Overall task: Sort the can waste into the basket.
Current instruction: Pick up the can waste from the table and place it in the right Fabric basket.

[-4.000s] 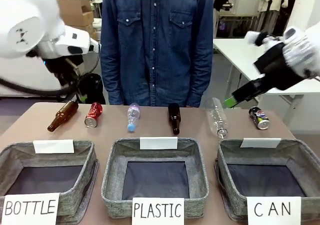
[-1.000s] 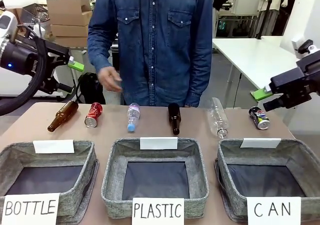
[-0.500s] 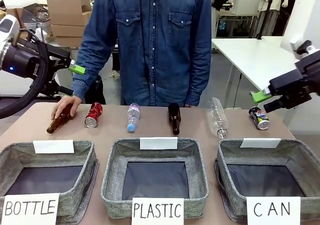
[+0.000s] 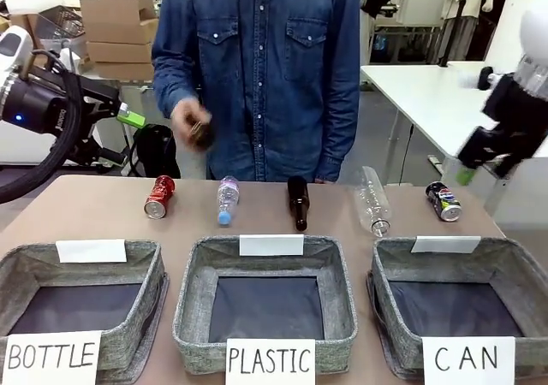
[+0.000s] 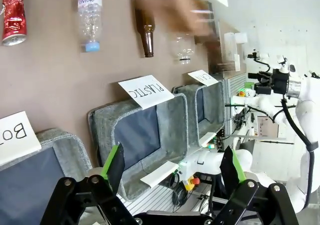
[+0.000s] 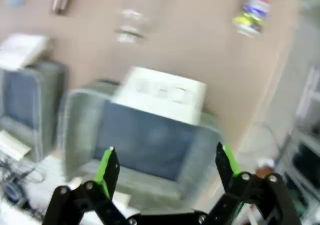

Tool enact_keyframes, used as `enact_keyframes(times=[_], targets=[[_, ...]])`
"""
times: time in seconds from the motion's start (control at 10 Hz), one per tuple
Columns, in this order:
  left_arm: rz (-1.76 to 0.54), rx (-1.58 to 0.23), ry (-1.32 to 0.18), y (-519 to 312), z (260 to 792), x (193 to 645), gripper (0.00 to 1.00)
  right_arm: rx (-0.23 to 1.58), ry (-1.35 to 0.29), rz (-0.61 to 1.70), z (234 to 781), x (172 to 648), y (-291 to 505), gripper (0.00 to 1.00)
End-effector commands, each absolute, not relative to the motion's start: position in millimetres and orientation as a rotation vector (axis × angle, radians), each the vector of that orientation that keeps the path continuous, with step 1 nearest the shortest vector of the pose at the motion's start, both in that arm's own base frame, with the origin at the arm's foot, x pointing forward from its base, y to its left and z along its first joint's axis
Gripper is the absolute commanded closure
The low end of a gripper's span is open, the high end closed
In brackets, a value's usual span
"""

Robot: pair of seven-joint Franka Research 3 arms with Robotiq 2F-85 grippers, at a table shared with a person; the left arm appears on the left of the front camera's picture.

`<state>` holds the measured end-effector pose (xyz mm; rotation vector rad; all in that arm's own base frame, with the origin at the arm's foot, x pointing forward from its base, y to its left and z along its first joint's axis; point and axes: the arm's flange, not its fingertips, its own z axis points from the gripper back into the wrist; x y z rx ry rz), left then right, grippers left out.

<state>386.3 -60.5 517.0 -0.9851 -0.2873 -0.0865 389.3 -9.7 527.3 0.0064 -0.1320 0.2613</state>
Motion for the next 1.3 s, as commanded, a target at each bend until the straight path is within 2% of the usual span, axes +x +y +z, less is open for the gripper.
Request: enact_keyframes(times=[0.0,0.1,0.3,0.8,0.9,1.0,1.1,1.2], targets=[[-0.097,-1.0,-0.315,-61,514,386,0.0,-0.033,-0.151,0.134,548,364,-22,0.0],[-0.097,-1.0,-0.315,-61,514,386,0.0,0.006,-0.132,0.261,527,389,-10,0.0],[-0.097,-1.0,-0.315,-61,514,386,0.0,-0.055,-0.139,0.206,538,380,-31,0.0],[-0.086,-0.985,-0.287,-61,517,387,0.0,0.087,-0.207,0.257,483,493,-69,0.0],[-0.171,-0.995,-0.333,-24,559,371,0.0,0.116,-0.2,0.265,469,511,-70,0.0],[-0.251,-0.893,-0.268,30,598,346,0.0,0.109,-0.187,0.228,454,532,-73,0.0],[-0.231,-0.798,-0.268,94,634,312,0.0,0.105,-0.178,0.211,434,553,-76,0.0],[-0.23,-0.788,-0.346,119,657,285,0.0,0.087,-0.15,0.186,415,568,-79,0.0]])
